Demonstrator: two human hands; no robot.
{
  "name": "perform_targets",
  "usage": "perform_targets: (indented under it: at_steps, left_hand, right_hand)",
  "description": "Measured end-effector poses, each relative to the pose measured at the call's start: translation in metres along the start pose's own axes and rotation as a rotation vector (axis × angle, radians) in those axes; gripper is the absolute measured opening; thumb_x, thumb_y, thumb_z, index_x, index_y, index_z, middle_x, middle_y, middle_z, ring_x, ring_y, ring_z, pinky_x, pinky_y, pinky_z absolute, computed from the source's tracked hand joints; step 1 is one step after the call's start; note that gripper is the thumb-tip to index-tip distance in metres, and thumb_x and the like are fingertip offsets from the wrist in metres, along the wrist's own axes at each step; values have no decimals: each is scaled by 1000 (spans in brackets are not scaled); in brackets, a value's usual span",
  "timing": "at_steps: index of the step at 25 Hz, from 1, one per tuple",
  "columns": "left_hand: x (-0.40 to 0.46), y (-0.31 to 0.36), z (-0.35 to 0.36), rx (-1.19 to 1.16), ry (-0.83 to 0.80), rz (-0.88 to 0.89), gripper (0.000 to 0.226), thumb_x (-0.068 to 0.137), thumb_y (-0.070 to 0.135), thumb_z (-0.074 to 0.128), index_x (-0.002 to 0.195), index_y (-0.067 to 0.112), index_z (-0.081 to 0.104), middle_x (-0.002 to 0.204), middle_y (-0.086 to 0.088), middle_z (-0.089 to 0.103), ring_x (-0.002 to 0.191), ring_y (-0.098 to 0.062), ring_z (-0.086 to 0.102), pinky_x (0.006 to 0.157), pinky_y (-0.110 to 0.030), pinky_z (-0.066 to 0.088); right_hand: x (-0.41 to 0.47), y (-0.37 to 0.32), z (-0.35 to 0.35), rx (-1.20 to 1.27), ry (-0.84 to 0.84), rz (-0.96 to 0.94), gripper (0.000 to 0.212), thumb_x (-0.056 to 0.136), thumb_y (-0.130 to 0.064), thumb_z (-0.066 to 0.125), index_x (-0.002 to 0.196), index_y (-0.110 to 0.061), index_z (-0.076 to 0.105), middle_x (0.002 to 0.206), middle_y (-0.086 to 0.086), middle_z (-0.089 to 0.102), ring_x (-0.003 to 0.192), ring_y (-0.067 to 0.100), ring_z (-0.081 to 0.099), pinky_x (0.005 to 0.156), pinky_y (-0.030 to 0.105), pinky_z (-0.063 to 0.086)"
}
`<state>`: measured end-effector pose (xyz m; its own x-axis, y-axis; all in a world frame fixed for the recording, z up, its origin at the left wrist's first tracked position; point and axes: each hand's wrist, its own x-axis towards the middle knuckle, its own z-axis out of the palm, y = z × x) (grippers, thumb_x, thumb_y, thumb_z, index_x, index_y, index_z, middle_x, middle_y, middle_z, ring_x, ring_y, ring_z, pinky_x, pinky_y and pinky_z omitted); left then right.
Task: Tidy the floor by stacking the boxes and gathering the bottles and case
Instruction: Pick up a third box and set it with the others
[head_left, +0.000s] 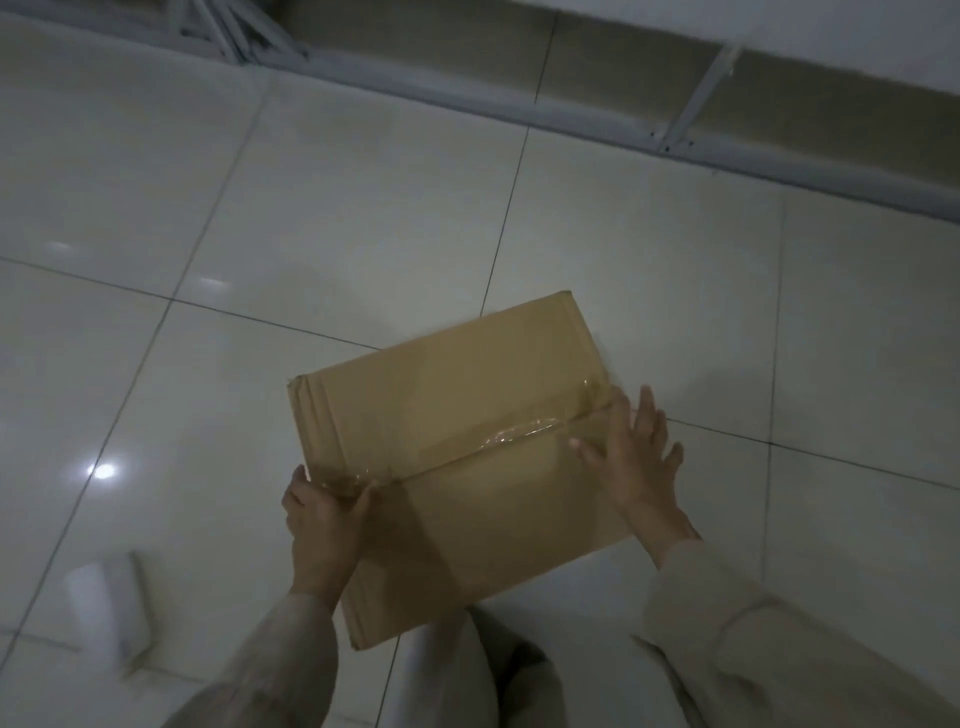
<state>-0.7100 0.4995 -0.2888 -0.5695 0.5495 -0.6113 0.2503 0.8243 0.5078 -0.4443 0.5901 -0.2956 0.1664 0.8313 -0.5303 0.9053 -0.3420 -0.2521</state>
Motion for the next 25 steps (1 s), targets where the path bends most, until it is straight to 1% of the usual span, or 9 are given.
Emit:
perform_targets:
  at_steps: [3, 5, 7, 9, 11, 14, 16, 20, 25]
  left_hand:
    - [17, -15, 8, -118, -2, -25, 93, 74, 31, 74, 142, 1, 17, 144, -21, 32, 131, -38, 37, 108, -51, 36]
    - [16, -20, 6, -136, -1, -16, 92, 74, 31, 74, 142, 6, 18, 144, -18, 31, 131, -34, 38, 108, -49, 36]
    - [9, -22, -5, -143, 7, -11, 94, 72, 31, 76, 142, 8, 18, 144, -16, 31, 131, -33, 38, 109, -49, 35]
    - [-2, -19, -22, -141, 41, -3, 99, 65, 41, 79, 139, 8, 23, 141, -16, 35, 130, -34, 39, 108, -52, 35]
    - [-15, -15, -45, -137, 121, -5, 100, 55, 50, 74, 135, 8, 30, 135, -17, 42, 126, -35, 43, 106, -53, 36]
    - [-43, -9, -90, -139, 254, -32, 96, 53, 53, 76, 129, 9, 37, 128, -20, 50, 119, -39, 48, 101, -56, 39]
    - [-69, -4, -126, -146, 328, -52, 92, 58, 46, 81, 130, 9, 37, 129, -19, 49, 120, -40, 47, 101, -55, 39]
    - [-141, 0, -201, -178, 496, -92, 92, 66, 44, 77, 139, 16, 28, 142, -16, 39, 130, -41, 36, 107, -56, 31]
    - [-256, -18, -309, -343, 675, -60, 90, 72, 44, 72, 142, 18, 23, 146, -13, 32, 133, -39, 30, 109, -54, 25]
  right_hand:
    - [14, 6, 13, 163, -27, 72, 95, 76, -45, 67, 145, -22, 7, 151, 14, 24, 132, 40, 34, 105, 55, 32]
    - [12, 4, 15, 190, -27, 97, 99, 72, -40, 73, 145, -16, 11, 146, 15, 31, 127, 41, 38, 102, 49, 37]
    - [3, -1, 13, 225, -10, 93, 94, 68, -34, 77, 142, -13, 23, 141, 15, 37, 125, 41, 40, 100, 47, 39]
    - [-10, -10, 5, 243, -5, 65, 84, 66, -31, 79, 134, -10, 35, 133, 15, 42, 121, 41, 43, 97, 45, 42]
    - [-25, -26, -8, 251, -4, 36, 75, 65, -29, 80, 125, -8, 42, 128, 15, 45, 117, 40, 44, 94, 44, 43]
    - [-55, -57, -34, 256, -9, -78, 62, 66, -27, 80, 113, -5, 46, 120, 15, 46, 110, 40, 48, 90, 46, 45]
    - [-81, -80, -54, 296, -13, -162, 57, 66, -24, 79, 109, -5, 47, 116, 14, 45, 106, 39, 49, 92, 46, 44]
    - [-153, -135, -107, 447, -67, -331, 50, 72, -23, 75, 110, -10, 45, 110, 3, 39, 99, 24, 49, 85, 34, 42]
    - [-277, -200, -186, 467, -109, -613, 49, 74, -32, 73, 108, -18, 41, 109, 4, 59, 96, 24, 56, 78, 33, 43]
